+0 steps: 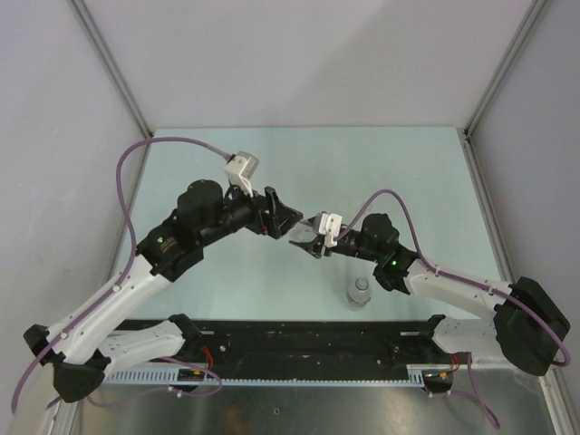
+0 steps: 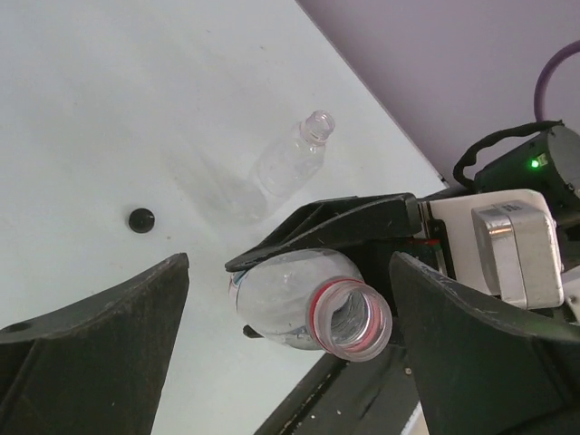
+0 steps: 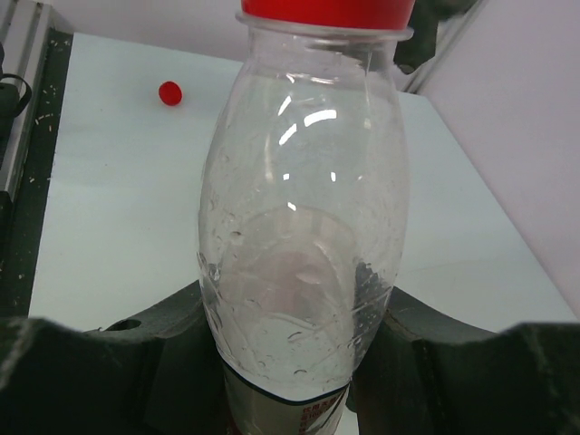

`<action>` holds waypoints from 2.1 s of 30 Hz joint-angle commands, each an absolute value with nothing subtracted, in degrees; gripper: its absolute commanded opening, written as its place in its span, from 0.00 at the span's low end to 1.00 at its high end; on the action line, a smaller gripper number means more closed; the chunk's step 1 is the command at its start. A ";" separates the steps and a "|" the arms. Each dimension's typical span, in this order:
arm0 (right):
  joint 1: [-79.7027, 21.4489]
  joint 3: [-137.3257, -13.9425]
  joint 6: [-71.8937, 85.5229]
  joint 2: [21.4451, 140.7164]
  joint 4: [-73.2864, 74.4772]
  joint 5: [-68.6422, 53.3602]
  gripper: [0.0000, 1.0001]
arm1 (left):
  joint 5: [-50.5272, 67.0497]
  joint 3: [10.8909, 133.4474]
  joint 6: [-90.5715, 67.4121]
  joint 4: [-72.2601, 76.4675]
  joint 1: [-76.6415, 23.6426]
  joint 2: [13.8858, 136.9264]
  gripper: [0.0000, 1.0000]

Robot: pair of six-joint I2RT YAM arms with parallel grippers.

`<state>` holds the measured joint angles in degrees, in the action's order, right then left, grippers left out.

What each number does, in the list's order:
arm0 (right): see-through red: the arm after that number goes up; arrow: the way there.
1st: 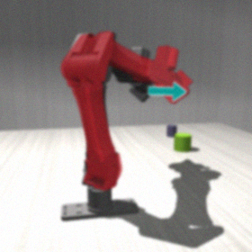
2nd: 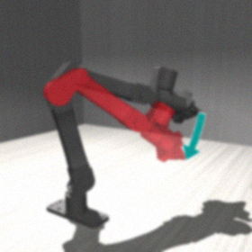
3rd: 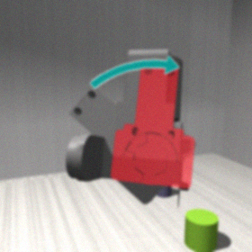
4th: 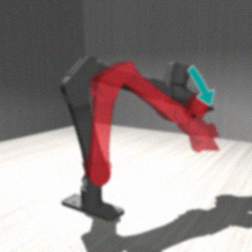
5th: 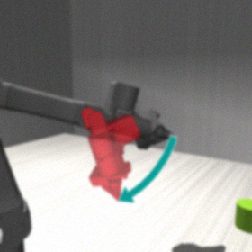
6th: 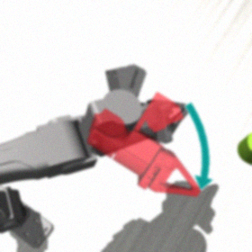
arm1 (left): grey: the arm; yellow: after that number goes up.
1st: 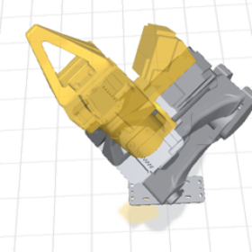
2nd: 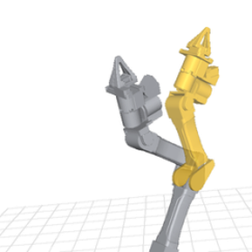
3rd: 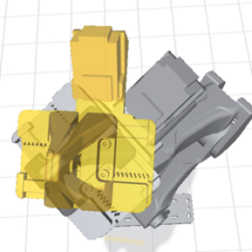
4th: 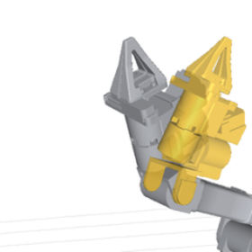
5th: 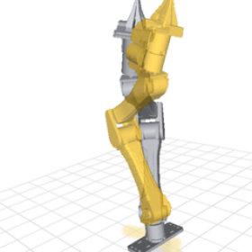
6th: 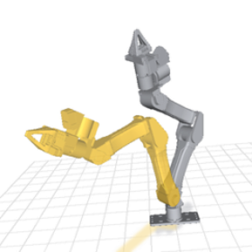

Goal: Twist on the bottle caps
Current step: Place the plastic bottle at the center of the board.

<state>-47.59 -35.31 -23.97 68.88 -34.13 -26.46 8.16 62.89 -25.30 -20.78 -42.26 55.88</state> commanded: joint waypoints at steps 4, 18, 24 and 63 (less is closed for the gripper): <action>-47.29 -39.56 -19.54 68.27 -33.59 -26.20 0.34 | -3.42 62.88 -22.44 -19.67 -46.68 55.19 0.74; -47.19 -41.50 -12.51 68.53 -35.52 -18.97 0.51 | -9.74 63.64 -24.55 -19.84 -48.80 57.63 0.01; -47.17 -41.47 -14.36 65.03 -27.19 -20.58 0.91 | -22.36 65.36 -25.77 -19.94 -48.85 58.08 0.00; -43.34 -38.82 5.57 36.13 3.56 26.38 0.99 | -30.53 67.26 -30.53 -12.04 -37.77 89.72 0.40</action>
